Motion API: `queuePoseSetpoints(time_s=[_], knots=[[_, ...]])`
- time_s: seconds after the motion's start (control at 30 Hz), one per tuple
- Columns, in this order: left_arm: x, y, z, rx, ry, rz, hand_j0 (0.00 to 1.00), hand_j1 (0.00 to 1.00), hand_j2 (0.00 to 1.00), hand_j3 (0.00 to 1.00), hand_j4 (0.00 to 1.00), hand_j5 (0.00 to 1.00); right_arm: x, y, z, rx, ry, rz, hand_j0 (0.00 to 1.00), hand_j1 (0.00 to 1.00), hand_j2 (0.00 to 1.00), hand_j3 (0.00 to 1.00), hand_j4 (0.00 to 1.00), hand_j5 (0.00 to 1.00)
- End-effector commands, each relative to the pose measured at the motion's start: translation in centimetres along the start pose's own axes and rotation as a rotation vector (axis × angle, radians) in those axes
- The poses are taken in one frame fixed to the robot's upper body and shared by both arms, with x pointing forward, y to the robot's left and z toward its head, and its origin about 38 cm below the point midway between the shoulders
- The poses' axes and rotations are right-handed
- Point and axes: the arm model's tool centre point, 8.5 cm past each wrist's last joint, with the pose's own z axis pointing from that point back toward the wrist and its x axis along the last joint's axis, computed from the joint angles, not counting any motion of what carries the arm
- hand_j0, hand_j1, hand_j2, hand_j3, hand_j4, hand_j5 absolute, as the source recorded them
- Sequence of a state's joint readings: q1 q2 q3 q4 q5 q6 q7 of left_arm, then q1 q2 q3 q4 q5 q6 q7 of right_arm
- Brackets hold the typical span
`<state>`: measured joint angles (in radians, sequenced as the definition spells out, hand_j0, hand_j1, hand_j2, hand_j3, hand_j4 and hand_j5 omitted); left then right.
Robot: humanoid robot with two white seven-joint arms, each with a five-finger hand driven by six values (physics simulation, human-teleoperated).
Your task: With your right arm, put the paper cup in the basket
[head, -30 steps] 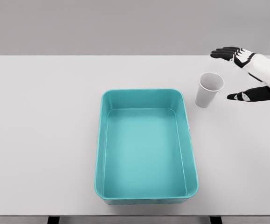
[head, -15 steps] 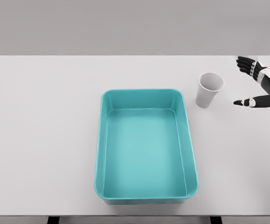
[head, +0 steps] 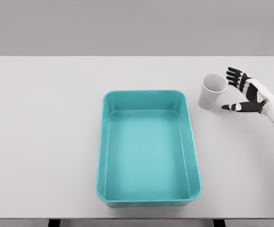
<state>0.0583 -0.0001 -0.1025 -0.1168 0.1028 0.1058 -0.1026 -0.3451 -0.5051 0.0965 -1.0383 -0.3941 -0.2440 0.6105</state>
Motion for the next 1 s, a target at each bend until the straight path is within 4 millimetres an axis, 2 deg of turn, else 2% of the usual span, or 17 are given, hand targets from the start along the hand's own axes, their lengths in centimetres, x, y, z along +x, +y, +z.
queuePoseSetpoints(time_s=[0.0, 0.2, 0.3, 0.5, 0.97], knots=[[0.0, 0.0, 0.0, 0.0, 0.0, 0.0, 1.0, 1.0, 1.0, 1.0, 1.0, 1.0, -1.0, 1.1, -0.5, 0.004, 0.009, -0.043, 1.0, 1.0, 1.0, 1.0, 1.0, 1.0], [0.0, 0.0, 0.0, 0.0, 0.0, 0.0, 1.0, 1.0, 1.0, 1.0, 1.0, 1.0, -1.4, 2.3, -1.4, 0.027, 0.018, -0.064, 1.0, 1.0, 1.0, 1.0, 1.0, 1.0], [0.0, 0.0, 0.0, 0.0, 0.0, 0.0, 1.0, 1.0, 1.0, 1.0, 1.0, 1.0, -1.8, 2.0, -1.6, 0.017, 0.034, -0.07, 1.0, 1.0, 1.0, 1.0, 1.0, 1.0], [0.0, 0.0, 0.0, 0.0, 0.0, 0.001, 1.0, 1.0, 1.0, 1.0, 1.0, 1.0, -2.2, 2.7, -2.3, 0.024, 0.039, -0.084, 1.0, 1.0, 1.0, 1.0, 1.0, 1.0], [0.0, 0.0, 0.0, 0.0, 0.0, 0.0, 1.0, 1.0, 1.0, 1.0, 1.0, 1.0, -2.3, 3.4, -4.1, 0.033, 0.046, -0.08, 1.0, 1.0, 1.0, 1.0, 1.0, 1.0]])
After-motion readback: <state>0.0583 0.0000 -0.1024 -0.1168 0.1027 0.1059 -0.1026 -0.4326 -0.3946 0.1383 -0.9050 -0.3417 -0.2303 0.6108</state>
